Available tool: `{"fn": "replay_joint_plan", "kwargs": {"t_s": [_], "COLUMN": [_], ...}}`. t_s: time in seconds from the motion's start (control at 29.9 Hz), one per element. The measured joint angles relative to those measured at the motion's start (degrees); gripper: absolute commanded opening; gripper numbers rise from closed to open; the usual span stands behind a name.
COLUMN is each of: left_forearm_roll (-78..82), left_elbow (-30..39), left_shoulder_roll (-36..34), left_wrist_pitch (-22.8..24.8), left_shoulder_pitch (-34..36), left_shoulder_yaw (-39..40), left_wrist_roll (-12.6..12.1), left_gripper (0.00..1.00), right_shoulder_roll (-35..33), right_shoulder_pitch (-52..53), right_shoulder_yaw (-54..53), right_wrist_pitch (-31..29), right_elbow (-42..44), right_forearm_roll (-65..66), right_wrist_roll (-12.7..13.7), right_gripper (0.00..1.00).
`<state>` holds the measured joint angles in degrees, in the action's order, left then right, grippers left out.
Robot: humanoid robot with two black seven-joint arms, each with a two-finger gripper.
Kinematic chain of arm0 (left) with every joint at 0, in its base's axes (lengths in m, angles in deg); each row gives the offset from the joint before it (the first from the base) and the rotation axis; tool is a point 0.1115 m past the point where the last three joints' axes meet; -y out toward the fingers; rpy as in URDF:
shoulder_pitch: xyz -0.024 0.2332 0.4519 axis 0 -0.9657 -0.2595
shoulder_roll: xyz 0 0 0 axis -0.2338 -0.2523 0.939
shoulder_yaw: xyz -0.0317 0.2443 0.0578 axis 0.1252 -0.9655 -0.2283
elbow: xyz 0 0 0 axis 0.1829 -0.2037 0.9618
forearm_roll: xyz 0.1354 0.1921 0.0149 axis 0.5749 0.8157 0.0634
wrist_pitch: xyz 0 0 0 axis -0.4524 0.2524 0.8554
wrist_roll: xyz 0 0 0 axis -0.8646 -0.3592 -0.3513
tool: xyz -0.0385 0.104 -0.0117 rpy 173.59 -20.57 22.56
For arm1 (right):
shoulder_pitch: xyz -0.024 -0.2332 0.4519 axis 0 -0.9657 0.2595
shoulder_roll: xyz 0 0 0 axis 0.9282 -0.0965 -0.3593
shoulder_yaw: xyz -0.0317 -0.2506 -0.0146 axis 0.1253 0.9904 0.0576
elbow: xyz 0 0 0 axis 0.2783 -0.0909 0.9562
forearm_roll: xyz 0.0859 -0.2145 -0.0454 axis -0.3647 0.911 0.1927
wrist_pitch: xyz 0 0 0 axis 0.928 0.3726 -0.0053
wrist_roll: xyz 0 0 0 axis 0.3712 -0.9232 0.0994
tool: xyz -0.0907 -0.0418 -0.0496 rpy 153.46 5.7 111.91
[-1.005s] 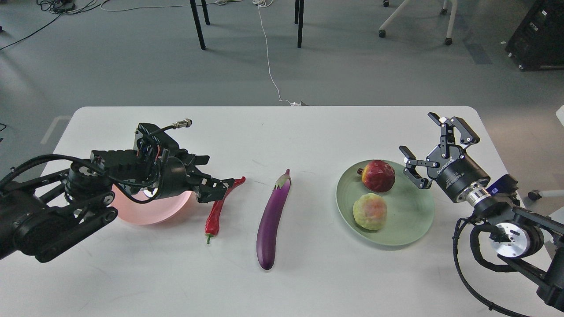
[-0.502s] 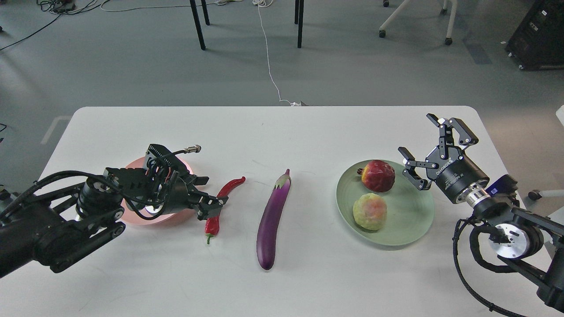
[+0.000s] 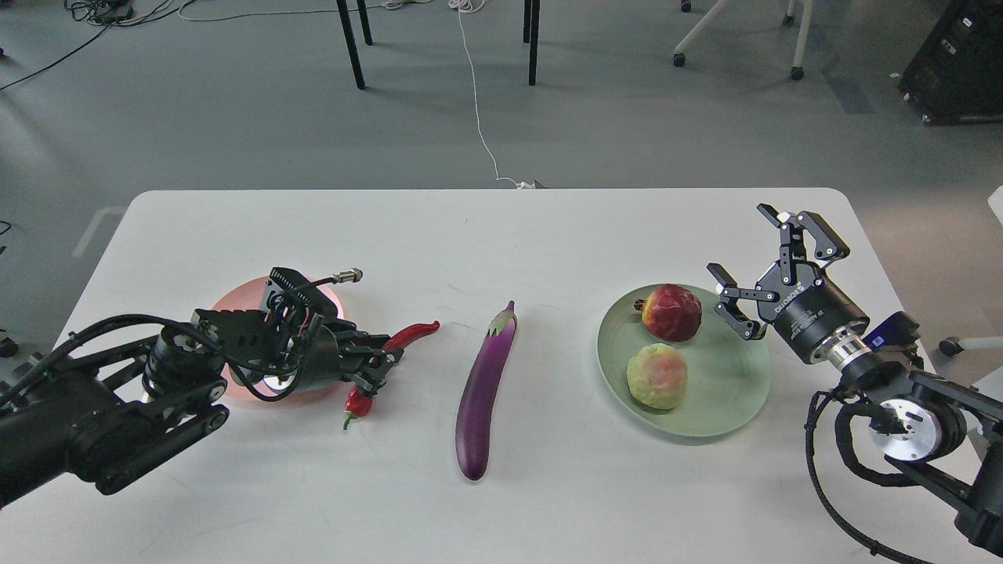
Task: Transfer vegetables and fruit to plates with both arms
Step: 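Grasp the chili pepper and lay it on the pink plate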
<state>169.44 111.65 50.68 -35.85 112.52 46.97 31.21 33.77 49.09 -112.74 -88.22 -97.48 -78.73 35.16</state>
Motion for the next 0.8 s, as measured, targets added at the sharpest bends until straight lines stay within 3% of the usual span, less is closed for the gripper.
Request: {"fn": "replay_joint_plan", "kwargs": {"t_s": [0.3, 0.6, 0.8], "left_forearm_roll": [-3.25, -9.46, -10.06], "left_elbow": [3.57, 2.9, -4.4], "left_shoulder_roll": [-1.82, -12.53, -14.35], "left_wrist_pitch": [0.12, -0.04, -4.06], "left_shoulder_pitch": [1.01, 3.41, 2.79], "left_shoulder_yaw": [0.91, 0.27, 0.05], "left_wrist_roll": [0.0, 0.76, 1.42], "left_gripper": [0.1, 0.12, 0.28], "right_shoulder_roll": [0.12, 0.1, 0.52], "right_shoulder_pitch": [0.0, 0.0, 0.0], "right_shoulder_yaw": [0.01, 0.05, 0.06], "right_wrist_pitch": [0.0, 0.0, 0.0], "right_elbow": [0.0, 0.0, 0.0], "right_forearm_roll": [0.0, 0.0, 0.0], "right_wrist_roll": [0.0, 0.0, 0.0], "right_gripper": [0.98, 0.98, 0.98]}}
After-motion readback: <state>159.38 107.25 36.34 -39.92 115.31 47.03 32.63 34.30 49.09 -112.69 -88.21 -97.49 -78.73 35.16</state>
